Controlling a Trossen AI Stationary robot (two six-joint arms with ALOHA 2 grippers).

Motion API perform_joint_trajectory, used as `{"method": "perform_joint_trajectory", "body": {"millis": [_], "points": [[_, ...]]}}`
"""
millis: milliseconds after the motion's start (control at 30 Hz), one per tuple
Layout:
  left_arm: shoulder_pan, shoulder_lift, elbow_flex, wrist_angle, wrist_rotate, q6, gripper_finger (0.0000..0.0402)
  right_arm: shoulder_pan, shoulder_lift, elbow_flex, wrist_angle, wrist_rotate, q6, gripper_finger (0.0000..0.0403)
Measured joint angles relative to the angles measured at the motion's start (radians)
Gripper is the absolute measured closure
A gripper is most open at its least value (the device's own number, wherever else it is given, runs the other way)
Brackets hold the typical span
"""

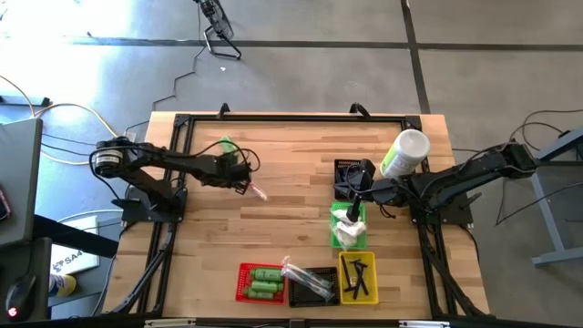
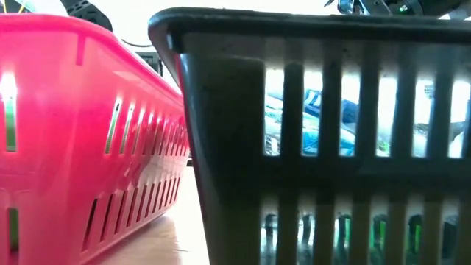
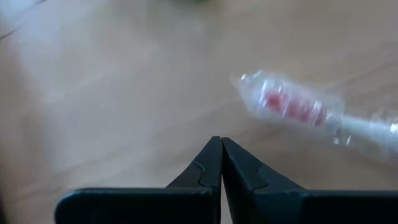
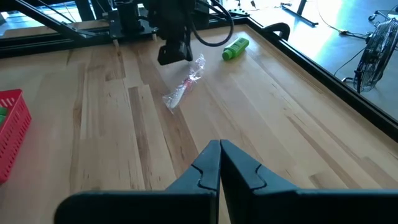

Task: Pick & Place Travel size toiletries
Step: Put the red toothbrush into the bottom black bin

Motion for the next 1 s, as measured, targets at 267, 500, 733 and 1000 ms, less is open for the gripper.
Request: {"method": "perform_joint_trajectory", "body": {"millis": [267,500,733,1000], "points": [[0.053,0.005,-0.036,0.222,0.013,0.131,0.0396,0.0,0.0,0.0,0.0,0.0,0.0,0.0401],[0.071,0.006,-0.036,0.448,0.027,0.274,0.0396,0.0,0.0,0.0,0.0,0.0,0.0,0.0401],[0.071,0.063,-0.035,0.562,0.074,0.321,0.0396,0.0,0.0,0.0,-0.002,0.0,0.0,0.0401],[0.07,0.159,-0.035,0.668,0.095,0.339,0.0396,0.0,0.0,0.0,-0.007,0.0,0.0,0.0401]]}}
